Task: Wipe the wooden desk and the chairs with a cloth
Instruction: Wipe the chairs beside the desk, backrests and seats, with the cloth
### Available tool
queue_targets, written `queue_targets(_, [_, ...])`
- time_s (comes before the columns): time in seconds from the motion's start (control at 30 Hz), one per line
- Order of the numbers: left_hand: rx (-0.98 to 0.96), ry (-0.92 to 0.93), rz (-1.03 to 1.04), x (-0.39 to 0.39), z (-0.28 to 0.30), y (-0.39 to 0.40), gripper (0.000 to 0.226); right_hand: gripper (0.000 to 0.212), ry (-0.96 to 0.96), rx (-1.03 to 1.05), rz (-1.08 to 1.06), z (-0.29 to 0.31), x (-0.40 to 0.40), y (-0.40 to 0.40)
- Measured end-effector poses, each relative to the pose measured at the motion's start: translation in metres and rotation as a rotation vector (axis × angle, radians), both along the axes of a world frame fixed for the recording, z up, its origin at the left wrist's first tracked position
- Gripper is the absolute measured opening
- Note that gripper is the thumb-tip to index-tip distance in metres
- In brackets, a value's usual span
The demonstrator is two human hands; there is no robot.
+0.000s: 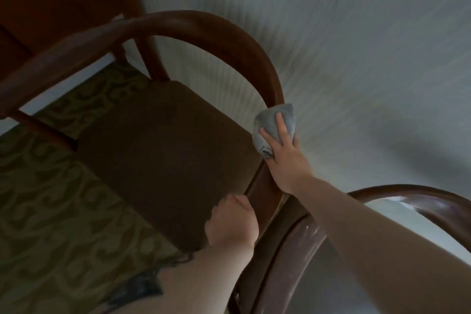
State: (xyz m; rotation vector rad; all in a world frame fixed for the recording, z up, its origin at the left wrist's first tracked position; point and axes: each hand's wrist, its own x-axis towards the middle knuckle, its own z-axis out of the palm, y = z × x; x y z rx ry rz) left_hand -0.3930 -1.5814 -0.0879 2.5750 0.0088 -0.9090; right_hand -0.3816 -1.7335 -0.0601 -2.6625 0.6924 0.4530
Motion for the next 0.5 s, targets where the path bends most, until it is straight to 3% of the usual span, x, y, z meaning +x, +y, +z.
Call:
queue_targets(0.17, [0.022, 0.028, -0.008, 0.002, 0.01, -0.002, 0.05, 0.051, 0.038, 0.093, 0.038, 0.023, 0.008, -0.012])
queue_targets(0.33, [0.033, 0.006, -0.043, 0.001, 0.015, -0.001, 0.042, 0.053, -0.176, 0.295, -0.115, 0.014, -0.063, 0.042])
queue_targets(0.43, [0.013, -0.08, -0.166, -0.006, 0.009, 0.004, 0.016, 0.057, -0.149, 0.288, -0.126, 0.006, -0.095, 0.084])
queue_targets(0.5, [-0.044, -0.151, -0.185, -0.008, 0.006, 0.007, 0.019, 0.059, -0.114, 0.224, -0.119, 0.002, -0.09, 0.086])
